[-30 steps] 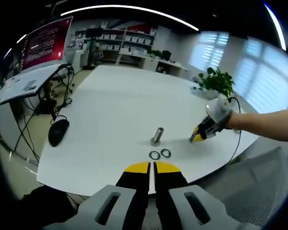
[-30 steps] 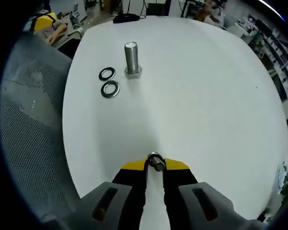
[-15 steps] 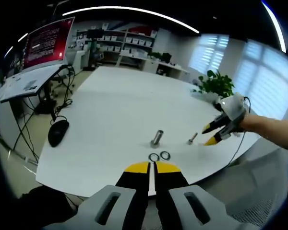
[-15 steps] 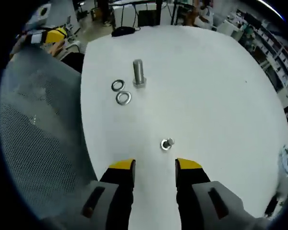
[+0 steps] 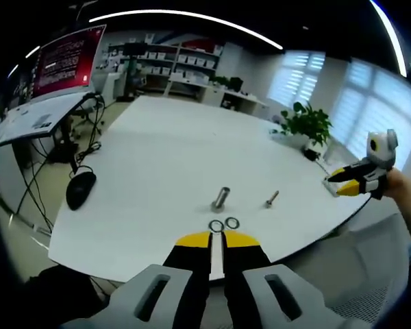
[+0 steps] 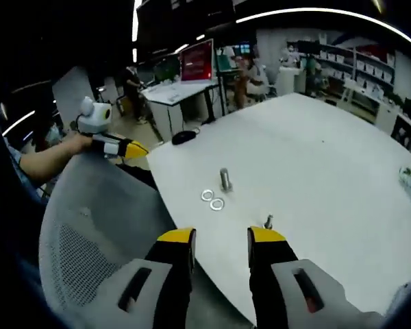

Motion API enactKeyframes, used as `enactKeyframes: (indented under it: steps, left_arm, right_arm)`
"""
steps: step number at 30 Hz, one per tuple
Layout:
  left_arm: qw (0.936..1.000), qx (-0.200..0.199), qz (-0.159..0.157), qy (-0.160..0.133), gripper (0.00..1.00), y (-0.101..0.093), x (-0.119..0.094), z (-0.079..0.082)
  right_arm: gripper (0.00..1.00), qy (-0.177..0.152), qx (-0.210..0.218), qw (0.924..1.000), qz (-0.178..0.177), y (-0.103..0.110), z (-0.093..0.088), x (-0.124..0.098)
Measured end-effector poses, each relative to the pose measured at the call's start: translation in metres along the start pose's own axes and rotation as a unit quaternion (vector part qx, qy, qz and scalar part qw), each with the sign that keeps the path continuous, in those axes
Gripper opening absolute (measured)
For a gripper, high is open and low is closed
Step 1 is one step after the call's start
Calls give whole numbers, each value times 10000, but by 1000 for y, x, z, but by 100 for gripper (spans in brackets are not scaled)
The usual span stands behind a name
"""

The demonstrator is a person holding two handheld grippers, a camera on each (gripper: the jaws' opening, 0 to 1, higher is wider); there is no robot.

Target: Place the washer onto the threaded stud by aligning its center hole with the stud, sliding it down to the base, and recovering from edge contact or off-axis alignment until the washer reaches the visible bottom stop.

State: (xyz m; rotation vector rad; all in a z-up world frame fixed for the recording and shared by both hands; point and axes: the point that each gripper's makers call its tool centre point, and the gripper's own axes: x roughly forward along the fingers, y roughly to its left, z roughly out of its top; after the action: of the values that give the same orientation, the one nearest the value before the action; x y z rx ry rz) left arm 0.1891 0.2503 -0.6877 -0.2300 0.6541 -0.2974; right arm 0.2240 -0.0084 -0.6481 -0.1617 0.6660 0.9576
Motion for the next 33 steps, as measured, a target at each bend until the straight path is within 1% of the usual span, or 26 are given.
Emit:
enactKeyframes:
  steps: [1, 2, 3, 4, 5, 6, 8, 10, 11, 13, 15, 16, 17, 18, 19, 20, 21, 23, 24, 25, 28, 29, 30, 31, 32, 33]
  left_arm:
    - [10000, -34, 28, -73, 2, 1, -1, 2]
    - [9994, -85, 90, -330, 2, 3, -3, 10]
    - [9994, -112, 82, -316, 3, 3, -4, 10]
    - [9996, -137, 67, -252, 4, 3, -4, 8]
    - [9997, -153, 41, -183, 3, 2, -3, 5]
    - [9998, -117, 28, -130, 3, 1, -2, 4]
    - [9997, -121, 44, -196, 3, 2, -3, 6]
    - [9998, -133, -1, -172, 3, 0, -3, 5]
    - [9999, -110, -19, -116, 3, -1, -2, 3]
    - [9999, -77, -46, -94, 3, -3, -2, 3]
    - [9999, -85, -32, -145, 3, -2, -3, 5]
    - [9998, -115, -30, -158, 4, -2, -3, 5]
    - [9998, -103, -44, -148, 3, -3, -3, 5]
    - [9999, -71, -62, -114, 3, -3, -3, 4]
    - [9999, -73, -63, -106, 3, -3, -3, 3]
    - [9999, -85, -74, -98, 3, -3, -3, 3]
    - [9999, -90, -79, -103, 3, -3, -3, 3]
    - [9999, -90, -80, -113, 3, -4, -3, 3]
    - [9999, -95, -83, -104, 3, -4, -3, 3]
    - [9999, -97, -87, -97, 3, -4, -3, 3]
    - [9999, -105, -103, -91, 3, -5, -3, 3]
    - [9998, -110, -108, -86, 3, -5, -3, 2]
    - [9999, -81, -99, -75, 3, -4, -3, 2]
    - [9999, -98, -93, -42, 3, -4, -3, 1]
    - [9999, -94, -100, -35, 3, -5, -3, 0]
    - [9999, -84, -105, -20, 3, -5, -3, 0]
  right_arm:
    - [33, -123, 56, 9999, -10, 4, 1, -4]
    - [33, -317, 184, 9993, -21, 7, 4, -10]
    - [33, -431, 255, 9987, -42, 10, 4, -15]
    - [33, -653, 341, 9972, -83, 11, 6, -20]
    - [33, -786, 463, 9958, -87, 13, 7, -24]
    - [32, -935, 703, 9931, -94, 15, 6, -29]
    - [31, -1221, 1039, 9870, -118, 17, 5, -37]
    - [30, -1357, 1049, 9850, -210, 16, 2, -42]
    - [29, -1399, 971, 9848, -350, 14, 0, -45]
    - [28, -1327, 861, 9859, -536, 13, 0, -53]
    - [27, -1393, 803, 9846, -688, 10, 2, -57]
    - [27, -1377, 846, 9845, -682, 13, -3, -58]
    - [27, -1332, 1005, 9837, -668, 15, -8, -59]
    - [27, -1312, 1035, 9836, -677, 17, -12, -59]
    - [27, -1276, 974, 9843, -728, 18, -16, -60]
    - [27, -1245, 848, 9838, -968, 14, -20, -63]
    - [27, -1260, 930, 9824, -1020, 15, -22, -64]
    - [27, -1253, 1056, 9817, -971, 19, -29, -63]
    - [27, -1247, 1235, 9800, -933, 24, -33, -60]
    - [27, -1224, 1282, 9798, -930, 26, -36, -58]
    - [27, -1039, 1122, 9833, -985, 36, -47, -46]
    - [26, -919, 1228, 9830, -1013, 37, -52, -43]
    - [27, -954, 1101, 9823, -1179, 31, -50, -45]
    - [26, -1032, 983, 9817, -1267, 27, -48, -46]
    - [26, -1006, 1094, 9816, -1200, 27, -49, -44]
    - [27, -916, 1374, 9795, -1156, 24, -58, -43]
